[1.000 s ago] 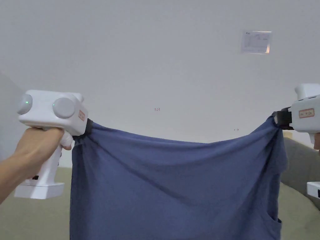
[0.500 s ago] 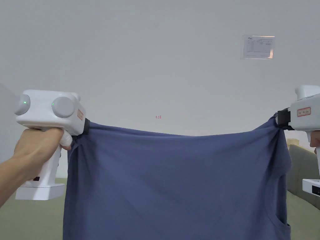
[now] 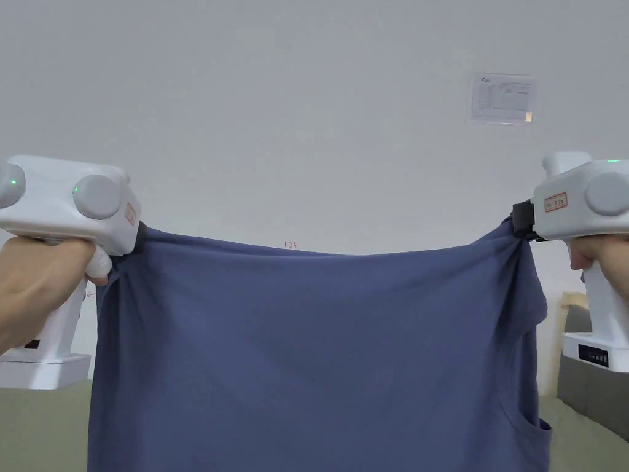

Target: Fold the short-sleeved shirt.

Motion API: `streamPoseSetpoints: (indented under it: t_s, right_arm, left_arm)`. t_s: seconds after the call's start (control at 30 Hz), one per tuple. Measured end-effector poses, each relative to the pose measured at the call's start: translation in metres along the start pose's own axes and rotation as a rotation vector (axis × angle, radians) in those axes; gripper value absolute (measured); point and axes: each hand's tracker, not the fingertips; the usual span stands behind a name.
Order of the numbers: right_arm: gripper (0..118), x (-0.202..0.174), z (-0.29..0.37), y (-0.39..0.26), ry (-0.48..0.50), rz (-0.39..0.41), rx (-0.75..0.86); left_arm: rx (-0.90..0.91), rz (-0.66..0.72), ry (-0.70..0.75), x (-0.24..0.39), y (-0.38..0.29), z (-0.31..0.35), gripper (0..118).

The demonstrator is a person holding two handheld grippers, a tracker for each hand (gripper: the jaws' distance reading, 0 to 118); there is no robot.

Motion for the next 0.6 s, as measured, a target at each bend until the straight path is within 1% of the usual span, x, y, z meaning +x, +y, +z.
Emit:
streamPoseSetpoints:
  t_s: [0.1, 0.2, 0.33, 0.47, 0.5, 0.57, 0.6]
  right_arm:
    - [2, -0.006, -0.026, 0.003, -0.009, 0.008, 0.003]
    - [2, -0.011, -0.051, 0.006, -0.010, -0.003, 0.004]
    - [2, -0.023, -0.086, -0.001, -0.023, 0.027, -0.006]
    - [2, -0.029, -0.112, -0.032, -0.019, 0.021, -0.025]
    - [2, -0.030, -0.116, -0.046, -0.028, 0.044, -0.053]
    - [2, -0.031, -0.125, -0.076, -0.027, 0.067, -0.097]
    - [2, -0.028, -0.126, -0.088, -0.022, 0.047, -0.122]
  left_arm:
    - [-0.001, -0.010, 0.018, 0.005, 0.001, -0.028, 4]
    - [-0.005, -0.016, 0.037, 0.009, -0.001, -0.054, 4]
    - [-0.003, -0.009, 0.056, 0.014, -0.008, -0.087, 4]
    - [-0.024, -0.033, 0.069, 0.021, -0.032, -0.118, 4]
    - [-0.037, -0.044, 0.066, 0.022, -0.042, -0.126, 4]
    - [-0.055, -0.050, 0.070, 0.025, -0.062, -0.138, 4]
    - [-0.079, -0.055, 0.059, 0.025, -0.073, -0.143, 4]
